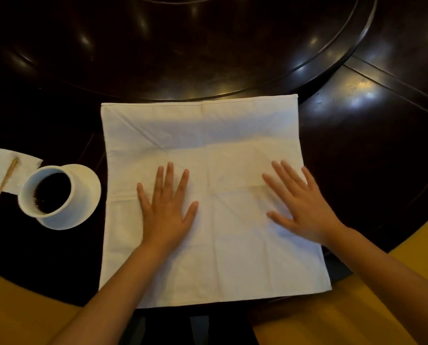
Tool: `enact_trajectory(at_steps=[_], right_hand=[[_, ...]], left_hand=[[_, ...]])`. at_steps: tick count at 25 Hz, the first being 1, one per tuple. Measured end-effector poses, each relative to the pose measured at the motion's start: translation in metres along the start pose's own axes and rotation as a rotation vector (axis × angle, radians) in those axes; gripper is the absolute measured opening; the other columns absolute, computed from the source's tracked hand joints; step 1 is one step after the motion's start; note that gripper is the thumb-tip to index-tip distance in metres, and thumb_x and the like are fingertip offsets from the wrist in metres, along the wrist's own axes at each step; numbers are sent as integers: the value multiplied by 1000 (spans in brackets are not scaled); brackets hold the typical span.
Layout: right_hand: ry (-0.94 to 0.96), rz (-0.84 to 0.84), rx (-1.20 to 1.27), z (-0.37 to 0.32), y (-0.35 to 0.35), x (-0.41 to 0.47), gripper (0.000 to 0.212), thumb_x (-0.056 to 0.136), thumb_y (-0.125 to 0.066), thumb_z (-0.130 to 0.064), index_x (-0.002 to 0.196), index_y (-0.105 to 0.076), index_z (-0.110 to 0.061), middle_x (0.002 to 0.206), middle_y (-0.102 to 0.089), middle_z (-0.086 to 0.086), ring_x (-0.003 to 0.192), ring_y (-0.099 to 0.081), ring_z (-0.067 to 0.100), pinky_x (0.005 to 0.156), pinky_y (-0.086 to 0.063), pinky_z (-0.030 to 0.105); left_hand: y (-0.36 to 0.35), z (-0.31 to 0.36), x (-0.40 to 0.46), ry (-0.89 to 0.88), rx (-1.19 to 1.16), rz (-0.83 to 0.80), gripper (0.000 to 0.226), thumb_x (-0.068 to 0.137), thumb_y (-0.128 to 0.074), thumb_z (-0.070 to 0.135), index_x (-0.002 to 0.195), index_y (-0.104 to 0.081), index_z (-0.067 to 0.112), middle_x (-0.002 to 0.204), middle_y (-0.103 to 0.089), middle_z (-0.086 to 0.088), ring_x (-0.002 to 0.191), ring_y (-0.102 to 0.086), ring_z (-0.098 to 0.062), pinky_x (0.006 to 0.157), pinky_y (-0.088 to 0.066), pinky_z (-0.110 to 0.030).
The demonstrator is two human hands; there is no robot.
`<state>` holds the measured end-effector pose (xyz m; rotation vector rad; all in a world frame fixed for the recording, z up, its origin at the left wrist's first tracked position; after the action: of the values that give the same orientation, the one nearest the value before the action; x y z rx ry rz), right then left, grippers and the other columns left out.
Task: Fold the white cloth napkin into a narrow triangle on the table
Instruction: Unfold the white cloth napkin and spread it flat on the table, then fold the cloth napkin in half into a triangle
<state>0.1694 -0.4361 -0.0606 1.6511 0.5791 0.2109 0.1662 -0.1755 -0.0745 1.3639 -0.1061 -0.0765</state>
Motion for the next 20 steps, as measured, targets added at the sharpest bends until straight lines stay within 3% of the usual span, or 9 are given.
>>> enact_trajectory(at_steps=[6, 9, 11, 14, 16, 18, 20], right_hand=[[257, -240, -175, -25, -31, -116, 88, 79, -47, -68, 149, -10, -28, 156, -12, 6, 143, -1, 25, 109, -5, 48], [285, -290, -185, -22, -40, -133, 109, 63, -80, -35, 149, -14, -27, 155, -19, 7, 143, -5, 28, 116, -9, 50], [259, -294, -186, -20, -36, -133, 109, 59, -85, -26, 147, -21, -25, 152, -28, 8, 140, -17, 28, 111, -21, 46], [294, -262, -104, -21, -31, -134, 95, 63, -81, -33, 143, -31, -26, 149, -34, 7, 137, -27, 27, 106, -29, 43], [317, -222, -51, -22, -22, -132, 73, 66, -77, -37, 132, -47, -27, 143, -45, 5, 133, -38, 26, 103, -36, 41], [320, -116, 31, -23, -2, -122, 37, 73, -71, -31, 109, -64, -24, 121, -64, 0, 116, -57, 18, 94, -50, 35], [270, -42, 158, -25, 17, -104, 14, 82, -60, -26, 91, -69, -20, 94, -70, -4, 89, -65, 11, 74, -57, 31]], left_hand=[[-36, 100, -26, -200, 8, -144, 64, 87, -30, 51, 146, -29, 24, 155, -20, -8, 142, -15, -24, 107, -8, -59], [-42, 111, -30, -240, 54, -176, 64, 87, -29, 51, 144, -33, 23, 154, -26, -8, 140, -20, -26, 107, -10, -59], [-42, 111, -30, -245, 65, -191, 63, 87, -30, 51, 144, -32, 23, 153, -26, -8, 140, -19, -26, 108, -10, -58], [-42, 111, -31, -248, 60, -233, 63, 87, -31, 50, 144, -31, 23, 153, -26, -8, 141, -17, -26, 108, -10, -58], [-41, 112, -30, -239, 37, -276, 63, 88, -30, 51, 144, -31, 22, 154, -25, -8, 141, -16, -26, 108, -10, -58], [-41, 111, -30, -219, 15, -327, 63, 90, -23, 54, 146, -28, 24, 155, -22, -7, 142, -14, -25, 109, -7, -56], [-32, 111, -27, -185, -56, -345, 72, 87, 0, 64, 148, -14, 29, 157, -4, 0, 144, 0, -20, 111, 7, -50]])
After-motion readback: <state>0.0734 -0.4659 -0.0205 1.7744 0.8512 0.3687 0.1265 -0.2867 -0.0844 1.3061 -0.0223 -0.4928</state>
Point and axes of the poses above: each hand's wrist, its own x-axis towards the middle knuckle, its own y-axis out of the back of the hand, z = x × y, the point moved 7 cm from there along x, towards the middle knuckle
